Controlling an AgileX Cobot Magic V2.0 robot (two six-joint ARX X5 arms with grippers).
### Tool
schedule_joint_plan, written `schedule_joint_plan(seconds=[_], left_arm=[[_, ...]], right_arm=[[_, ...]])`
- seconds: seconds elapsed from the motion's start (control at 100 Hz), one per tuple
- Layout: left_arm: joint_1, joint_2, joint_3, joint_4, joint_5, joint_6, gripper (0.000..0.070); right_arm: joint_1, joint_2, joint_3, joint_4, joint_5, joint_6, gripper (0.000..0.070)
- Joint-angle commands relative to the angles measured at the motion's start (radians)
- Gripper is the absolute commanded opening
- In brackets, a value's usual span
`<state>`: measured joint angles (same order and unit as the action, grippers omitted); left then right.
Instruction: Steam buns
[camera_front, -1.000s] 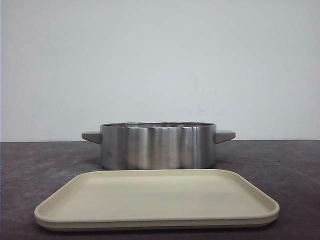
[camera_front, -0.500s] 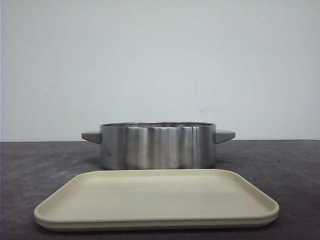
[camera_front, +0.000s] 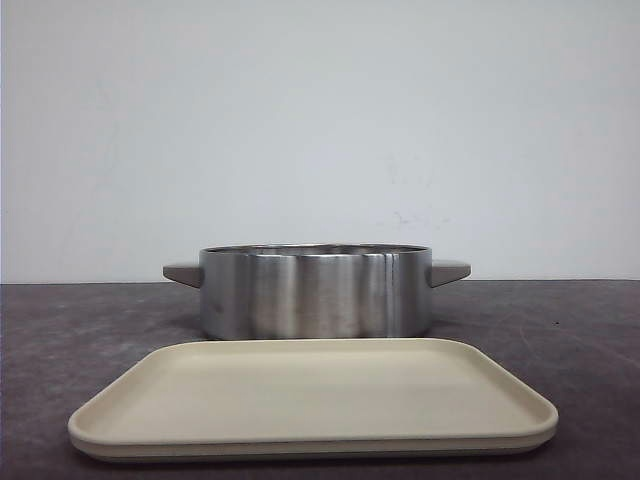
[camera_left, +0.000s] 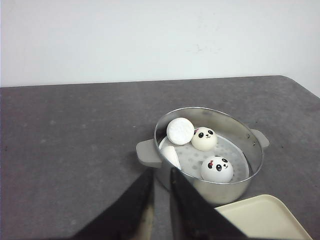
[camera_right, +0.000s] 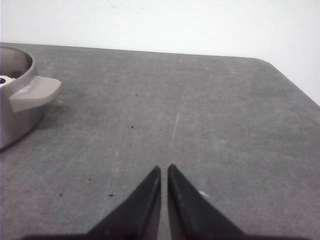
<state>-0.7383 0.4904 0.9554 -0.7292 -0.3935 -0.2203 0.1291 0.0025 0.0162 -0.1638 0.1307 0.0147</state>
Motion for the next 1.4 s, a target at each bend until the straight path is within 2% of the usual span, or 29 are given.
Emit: schedule_joint_plan(seconds=[0.0, 0.23, 0.33, 0.4, 0.49, 0.61, 0.71, 0.89, 1.08, 1.15, 1.27, 1.39], left_arm=[[-0.008, 0.005, 0.014, 0.009, -0.003, 0.017, 0.0017], [0.024, -0.021, 0.013, 0.010, 0.000, 0.052, 0.0017], [0.084, -0.066, -0.027, 0.047, 0.060, 0.060, 0.0017], [0.146, -0.121, -0.109, 0.139, 0.119, 0.092, 0.0017], [0.253, -0.207, -0.273, 0.331, 0.182, 0.114, 0.0017], [0.406, -0.320, -0.508, 0.544, 0.295, 0.091, 0.0017], [0.498, -0.382, -0.658, 0.620, 0.364, 0.069, 0.0017], [0.566, -0.428, -0.819, 0.660, 0.364, 0.074, 0.0017], [0.613, -0.457, -0.939, 0.768, 0.364, 0.068, 0.0017], [0.635, -0.474, -0.942, 0.722, 0.358, 0.084, 0.0017], [0.681, -0.488, -0.942, 0.665, 0.358, 0.155, 0.0017], [0.716, -0.488, -0.942, 0.585, 0.358, 0.183, 0.0017]], right_arm=[[-0.001, 0.001, -0.005, 0.006, 0.000, -0.005, 0.0017], [-0.001, 0.001, -0.005, 0.006, 0.000, -0.005, 0.0017], [-0.001, 0.001, -0.005, 0.006, 0.000, -0.005, 0.0017], [-0.001, 0.001, -0.005, 0.006, 0.000, -0.006, 0.0017], [-0.001, 0.001, -0.005, 0.006, 0.000, -0.006, 0.0017], [-0.001, 0.001, -0.005, 0.006, 0.000, -0.005, 0.0017], [-0.001, 0.001, -0.005, 0.006, 0.000, -0.006, 0.0017], [-0.001, 0.001, -0.005, 0.006, 0.000, -0.005, 0.0017], [-0.001, 0.001, -0.005, 0.006, 0.000, -0.005, 0.0017], [-0.001, 0.001, -0.005, 0.006, 0.000, -0.005, 0.0017], [-0.001, 0.001, -0.005, 0.006, 0.000, -0.006, 0.0017], [-0.001, 0.001, -0.005, 0.006, 0.000, -0.006, 0.0017]])
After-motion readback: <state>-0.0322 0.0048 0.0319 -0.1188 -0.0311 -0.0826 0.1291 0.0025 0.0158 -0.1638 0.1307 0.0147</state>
